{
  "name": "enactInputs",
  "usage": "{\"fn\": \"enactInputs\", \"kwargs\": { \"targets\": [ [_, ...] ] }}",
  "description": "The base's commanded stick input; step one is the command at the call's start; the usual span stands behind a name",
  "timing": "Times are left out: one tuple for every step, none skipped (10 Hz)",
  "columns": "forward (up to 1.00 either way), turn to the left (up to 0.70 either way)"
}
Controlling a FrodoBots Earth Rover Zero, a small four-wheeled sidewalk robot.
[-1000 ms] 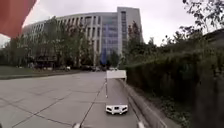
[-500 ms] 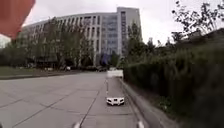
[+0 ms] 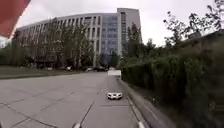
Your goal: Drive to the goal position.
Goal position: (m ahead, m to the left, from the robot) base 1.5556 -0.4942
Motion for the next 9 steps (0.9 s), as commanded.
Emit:
{"fn": "enactInputs", "kwargs": {
  "targets": [
    [-0.7, 0.0],
    [-0.7, 0.0],
    [-0.7, 0.0],
    [-0.7, 0.0],
    [-0.69, 0.0],
    [-0.62, 0.0],
    [-0.32, 0.33],
    [0.0, 0.7],
    [0.0, 0.7]
  ]
}}
